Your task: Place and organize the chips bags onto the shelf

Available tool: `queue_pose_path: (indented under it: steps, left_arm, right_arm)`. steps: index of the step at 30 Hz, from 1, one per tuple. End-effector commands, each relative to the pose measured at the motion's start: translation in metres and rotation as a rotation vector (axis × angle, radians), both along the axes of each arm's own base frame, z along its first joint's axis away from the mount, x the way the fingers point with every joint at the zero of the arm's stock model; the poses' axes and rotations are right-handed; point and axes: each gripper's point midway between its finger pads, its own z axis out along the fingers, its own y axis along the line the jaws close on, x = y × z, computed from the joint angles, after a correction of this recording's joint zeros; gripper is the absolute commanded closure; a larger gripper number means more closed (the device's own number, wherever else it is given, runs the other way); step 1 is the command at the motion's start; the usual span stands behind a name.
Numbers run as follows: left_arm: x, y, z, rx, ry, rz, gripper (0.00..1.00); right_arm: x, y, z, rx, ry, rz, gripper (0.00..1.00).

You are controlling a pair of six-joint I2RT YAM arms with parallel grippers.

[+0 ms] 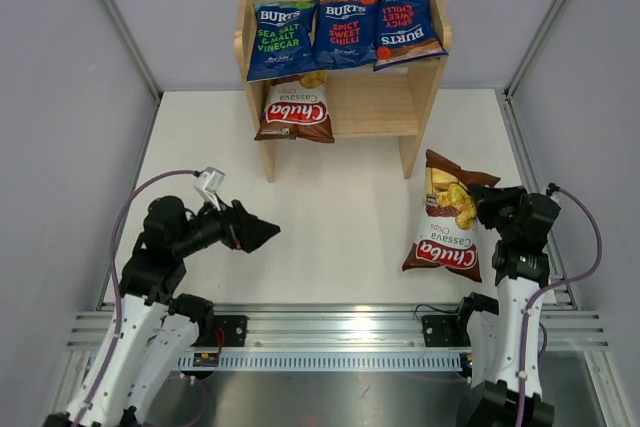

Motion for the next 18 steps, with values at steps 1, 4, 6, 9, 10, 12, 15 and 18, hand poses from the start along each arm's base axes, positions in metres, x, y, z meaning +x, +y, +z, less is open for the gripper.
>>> queue_pose_path:
  steps: [1, 4, 6, 9, 10, 12, 15, 18]
  left_arm:
    - [-0.001, -0.039, 0.017, -0.069, -0.055, -0.121, 0.01]
    - [-0.032, -0.088, 0.036, -0.114, -0.131, -0.252, 0.01]
    - [-0.041, -0.106, 0.045, -0.128, -0.172, -0.286, 0.01]
    - [-0.049, -0.137, 0.058, -0.164, -0.270, -0.314, 0.01]
    - [-0.047, -0.151, 0.068, -0.205, -0.340, -0.325, 0.01]
    - [-0.050, -0.168, 0.070, -0.231, -0.369, -0.347, 0.01]
    - [-0.042, -0.199, 0.066, -0.235, -0.384, -0.368, 0.01]
    - [-0.038, -0.226, 0.061, -0.236, -0.403, -0.409, 0.01]
  right_arm:
    - [-0.011, -0.006, 0.054, 0.119, -0.105, -0.139, 1.00]
    - [-0.023, 0.007, 0.090, 0.237, -0.195, -0.131, 1.00]
    - [-0.029, 0.014, 0.096, 0.279, -0.204, -0.115, 1.00]
    - [-0.044, 0.024, 0.105, 0.380, -0.230, -0.114, 1.00]
    - [-0.049, 0.026, 0.102, 0.406, -0.213, -0.127, 1.00]
    - [-0.052, 0.034, 0.107, 0.442, -0.216, -0.099, 1.00]
    - [-0.051, 0.046, 0.120, 0.488, -0.231, -0.033, 1.00]
    - [-0.056, 0.052, 0.134, 0.486, -0.252, -0.008, 1.00]
